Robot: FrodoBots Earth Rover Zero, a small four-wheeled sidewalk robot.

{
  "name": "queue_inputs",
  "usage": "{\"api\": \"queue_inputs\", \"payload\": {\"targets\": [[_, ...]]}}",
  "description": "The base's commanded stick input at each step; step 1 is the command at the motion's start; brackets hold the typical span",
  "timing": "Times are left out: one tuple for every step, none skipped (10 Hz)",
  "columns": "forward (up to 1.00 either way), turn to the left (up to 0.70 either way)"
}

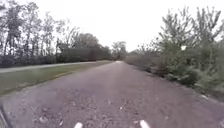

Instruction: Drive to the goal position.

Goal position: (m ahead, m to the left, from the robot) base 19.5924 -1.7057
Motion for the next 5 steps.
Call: {"api": "queue_inputs", "payload": {"targets": [[0.7, 0.0], [0.7, 0.0], [0.7, 0.0], [0.7, 0.0], [0.7, 0.0]]}}
